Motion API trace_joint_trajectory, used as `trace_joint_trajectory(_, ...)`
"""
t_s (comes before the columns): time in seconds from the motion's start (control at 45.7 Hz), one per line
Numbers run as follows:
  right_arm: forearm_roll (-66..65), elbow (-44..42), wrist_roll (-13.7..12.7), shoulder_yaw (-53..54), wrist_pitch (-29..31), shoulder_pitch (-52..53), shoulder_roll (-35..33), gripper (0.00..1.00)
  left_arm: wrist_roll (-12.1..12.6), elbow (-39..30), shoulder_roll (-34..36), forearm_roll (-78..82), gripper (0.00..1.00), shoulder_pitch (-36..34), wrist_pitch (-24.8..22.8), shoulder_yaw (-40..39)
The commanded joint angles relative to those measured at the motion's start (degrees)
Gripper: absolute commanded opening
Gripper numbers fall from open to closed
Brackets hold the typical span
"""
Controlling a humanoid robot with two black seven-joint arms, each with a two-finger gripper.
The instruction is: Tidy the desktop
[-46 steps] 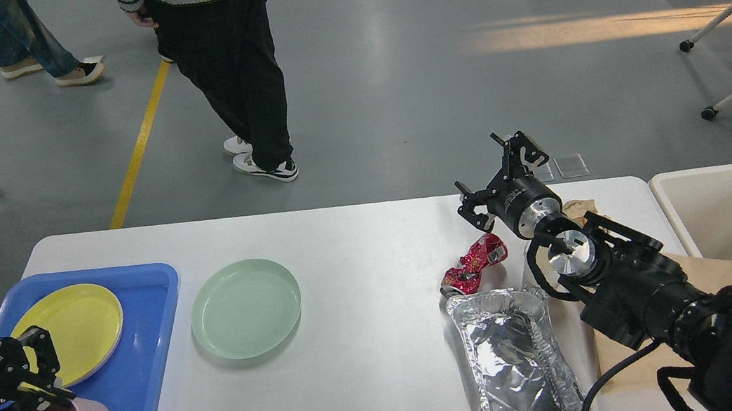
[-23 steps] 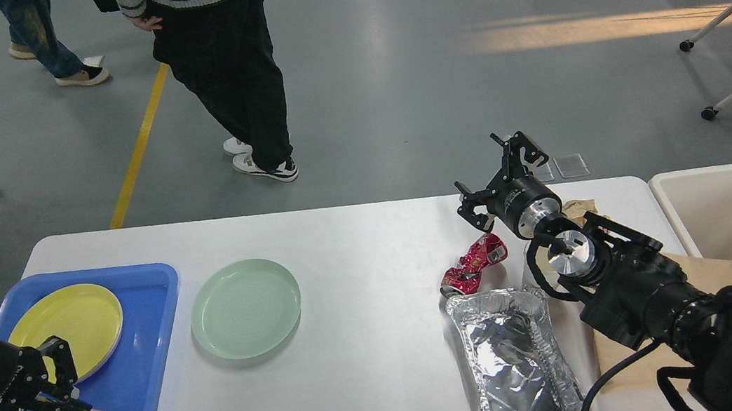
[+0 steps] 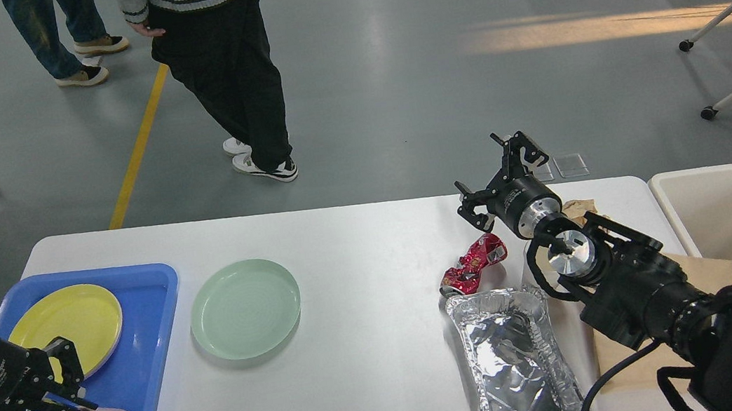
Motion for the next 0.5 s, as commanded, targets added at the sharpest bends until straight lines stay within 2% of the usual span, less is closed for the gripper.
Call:
trace_joint_trajectory(0.0,0.0,0.0,0.0,0.0,0.0,0.0,0.0,1.00,0.0,0.0,-0.2,0.0,0.16,0.1,1.4,0.0)
trace_joint_trajectory(0.372,0.0,0.0,0.0,0.0,0.0,0.0,-0.1,1.00,0.2,-0.6,-0.9,0.3,0.21,-0.1,0.7,-0.1)
trace_joint_trajectory(0.482,0.0,0.0,0.0,0.0,0.0,0.0,-0.1,1.00,0.4,-0.7,-0.8,0.3,0.27,-0.1,0.7,-1.1)
